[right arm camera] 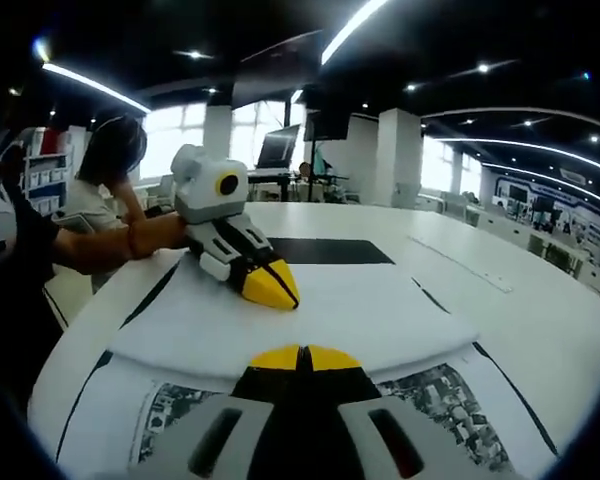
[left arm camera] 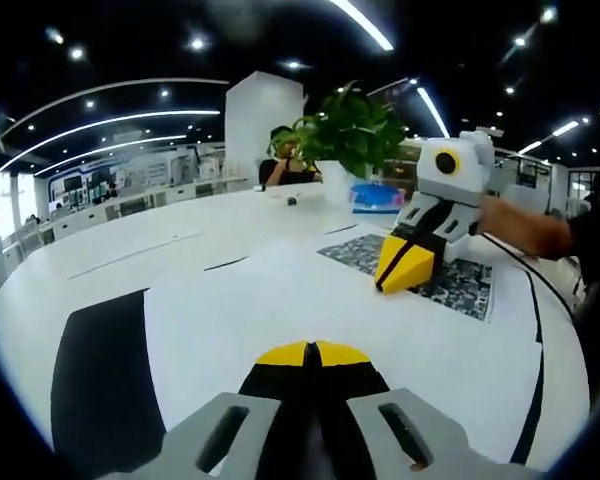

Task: Flip through the bound document one page at a time

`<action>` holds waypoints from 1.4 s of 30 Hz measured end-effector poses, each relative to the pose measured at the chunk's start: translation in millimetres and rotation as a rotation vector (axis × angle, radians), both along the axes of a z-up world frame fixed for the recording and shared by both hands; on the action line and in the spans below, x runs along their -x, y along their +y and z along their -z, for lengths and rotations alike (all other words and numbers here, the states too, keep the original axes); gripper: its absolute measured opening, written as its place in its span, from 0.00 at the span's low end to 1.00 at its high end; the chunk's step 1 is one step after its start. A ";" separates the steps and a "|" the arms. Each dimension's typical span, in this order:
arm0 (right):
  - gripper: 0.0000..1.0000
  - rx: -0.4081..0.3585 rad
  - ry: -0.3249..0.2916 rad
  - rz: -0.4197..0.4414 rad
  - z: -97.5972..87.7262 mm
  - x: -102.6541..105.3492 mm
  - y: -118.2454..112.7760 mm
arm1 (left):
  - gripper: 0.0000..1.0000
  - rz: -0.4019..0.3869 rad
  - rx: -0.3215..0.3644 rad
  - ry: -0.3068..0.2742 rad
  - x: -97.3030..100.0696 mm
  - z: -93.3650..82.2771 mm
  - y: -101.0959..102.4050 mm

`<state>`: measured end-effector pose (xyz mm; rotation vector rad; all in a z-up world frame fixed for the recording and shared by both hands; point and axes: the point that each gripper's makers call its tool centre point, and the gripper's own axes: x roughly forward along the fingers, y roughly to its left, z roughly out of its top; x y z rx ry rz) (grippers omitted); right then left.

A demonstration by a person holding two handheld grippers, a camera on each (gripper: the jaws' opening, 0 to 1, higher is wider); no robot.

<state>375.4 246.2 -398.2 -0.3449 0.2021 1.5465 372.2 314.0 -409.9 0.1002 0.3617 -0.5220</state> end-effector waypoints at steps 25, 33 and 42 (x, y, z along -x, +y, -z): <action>0.03 -0.059 0.000 0.292 -53.2 -131.0 2.8 | 0.03 -0.003 0.027 -0.015 10.8 1.8 -10.2; 0.03 -0.005 0.004 0.325 -30.0 -138.7 2.9 | 0.03 -0.002 0.020 -0.020 10.3 2.4 -10.4; 0.03 -0.006 -0.009 0.352 -20.2 -142.9 0.4 | 0.03 0.001 0.031 -0.018 6.9 2.1 -5.9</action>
